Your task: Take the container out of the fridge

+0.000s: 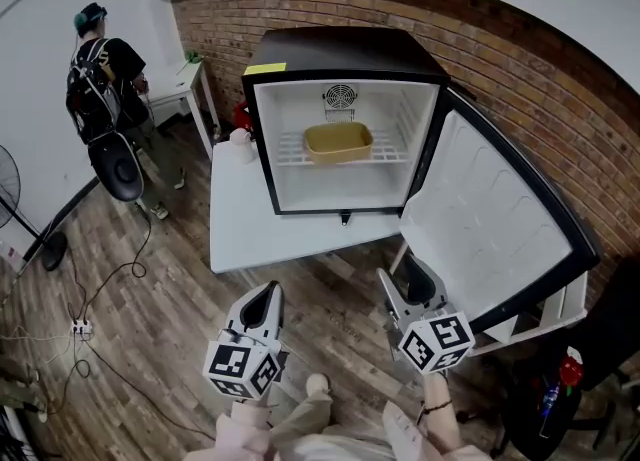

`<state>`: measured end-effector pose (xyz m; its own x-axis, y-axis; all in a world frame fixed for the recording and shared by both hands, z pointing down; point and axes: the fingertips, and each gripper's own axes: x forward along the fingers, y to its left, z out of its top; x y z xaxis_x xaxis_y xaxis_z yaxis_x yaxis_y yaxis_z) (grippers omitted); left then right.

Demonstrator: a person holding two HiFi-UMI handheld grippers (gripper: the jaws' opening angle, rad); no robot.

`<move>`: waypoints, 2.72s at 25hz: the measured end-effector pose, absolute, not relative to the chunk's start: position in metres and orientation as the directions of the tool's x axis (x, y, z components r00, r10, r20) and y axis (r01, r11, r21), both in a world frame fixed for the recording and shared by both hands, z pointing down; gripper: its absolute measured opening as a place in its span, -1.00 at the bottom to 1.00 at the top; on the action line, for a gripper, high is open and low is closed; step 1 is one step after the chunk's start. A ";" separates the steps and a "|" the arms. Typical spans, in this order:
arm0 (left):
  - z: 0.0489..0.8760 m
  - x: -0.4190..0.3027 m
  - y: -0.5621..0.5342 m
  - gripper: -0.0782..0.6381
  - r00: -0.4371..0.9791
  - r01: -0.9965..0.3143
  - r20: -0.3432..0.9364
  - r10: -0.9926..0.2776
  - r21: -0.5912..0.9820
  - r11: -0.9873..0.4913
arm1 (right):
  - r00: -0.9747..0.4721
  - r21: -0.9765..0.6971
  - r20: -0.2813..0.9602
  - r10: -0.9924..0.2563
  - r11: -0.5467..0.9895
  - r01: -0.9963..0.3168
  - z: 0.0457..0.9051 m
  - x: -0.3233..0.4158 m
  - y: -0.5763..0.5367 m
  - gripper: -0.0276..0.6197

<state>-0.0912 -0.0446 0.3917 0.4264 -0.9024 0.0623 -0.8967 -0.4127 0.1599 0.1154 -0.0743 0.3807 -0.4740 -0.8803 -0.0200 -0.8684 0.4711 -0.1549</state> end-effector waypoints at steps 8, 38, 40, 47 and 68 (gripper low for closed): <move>0.394 -0.101 -0.111 -0.80 0.446 -0.887 0.067 -0.893 0.168 -0.430 | -0.484 -0.131 -0.003 -0.875 0.480 -0.867 0.381 0.101 -0.134 -0.26; 0.400 -0.100 -0.231 -0.80 0.498 -0.860 0.086 -0.863 0.179 -0.478 | -0.539 0.167 0.064 -0.840 0.541 -0.824 0.368 0.076 -0.260 -0.26; 0.399 -0.098 -0.246 -0.80 0.500 -0.859 0.088 -0.861 0.179 -0.481 | -0.552 0.198 0.077 -0.830 0.556 -0.808 0.367 0.072 -0.273 -0.26; 0.395 -0.089 -0.289 -0.80 0.502 -0.857 0.082 -0.861 0.182 -0.482 | -0.613 0.308 0.174 -0.770 0.634 -0.709 0.364 0.059 -0.311 -0.26; 0.390 -0.072 -0.354 -0.80 0.531 -0.839 0.076 -0.844 0.186 -0.511 | -0.622 0.522 0.571 -0.536 0.822 -0.229 0.386 0.020 -0.356 -0.27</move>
